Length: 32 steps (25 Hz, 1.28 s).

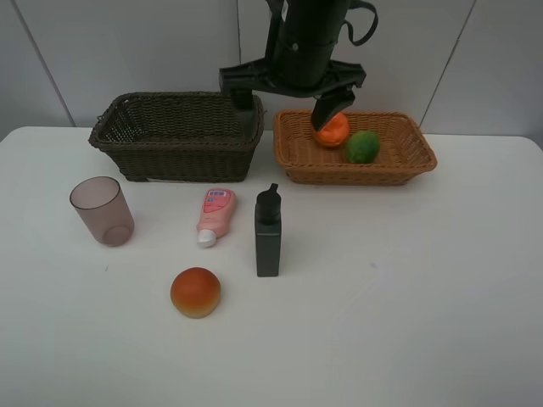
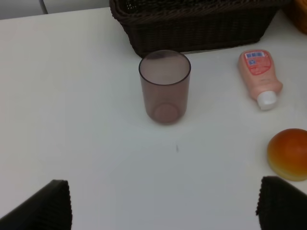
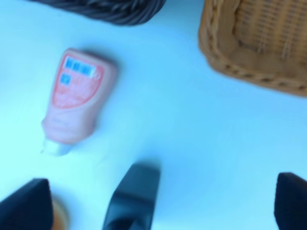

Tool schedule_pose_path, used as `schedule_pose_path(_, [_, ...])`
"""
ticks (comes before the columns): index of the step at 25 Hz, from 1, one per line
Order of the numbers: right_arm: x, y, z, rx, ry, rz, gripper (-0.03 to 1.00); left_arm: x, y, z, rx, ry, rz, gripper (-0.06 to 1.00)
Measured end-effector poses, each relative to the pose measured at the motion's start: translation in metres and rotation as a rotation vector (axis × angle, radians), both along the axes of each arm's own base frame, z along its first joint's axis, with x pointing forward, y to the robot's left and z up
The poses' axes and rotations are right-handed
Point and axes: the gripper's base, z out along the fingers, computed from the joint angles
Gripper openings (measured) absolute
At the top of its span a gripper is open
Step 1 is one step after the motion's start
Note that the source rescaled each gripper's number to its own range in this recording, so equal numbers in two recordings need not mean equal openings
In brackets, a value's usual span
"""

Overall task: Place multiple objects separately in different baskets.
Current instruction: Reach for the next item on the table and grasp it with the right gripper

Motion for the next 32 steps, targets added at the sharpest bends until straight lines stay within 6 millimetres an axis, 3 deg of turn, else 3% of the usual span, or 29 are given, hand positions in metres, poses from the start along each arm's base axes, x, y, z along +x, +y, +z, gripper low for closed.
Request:
schedule_pose_path(6, [-0.018, 0.003, -0.011, 0.001, 0.049, -0.125, 1.0, 0.0, 0.0, 0.0, 0.0, 0.0, 0.0, 1.0])
schedule_pose_path(13, [-0.028, 0.021, -0.023, 0.0, 0.057, -0.194, 1.0, 0.0, 0.0, 0.0, 0.0, 0.0, 0.0, 1.0])
schedule_pose_path(20, [-0.025, 0.033, -0.065, -0.078, 0.123, -0.197, 1.0, 0.0, 0.0, 0.0, 0.0, 0.0, 0.0, 1.0])
schedule_pose_path(32, [-0.022, 0.038, -0.096, -0.126, 0.178, -0.201, 1.0, 0.0, 0.0, 0.0, 0.0, 0.0, 0.0, 1.0])
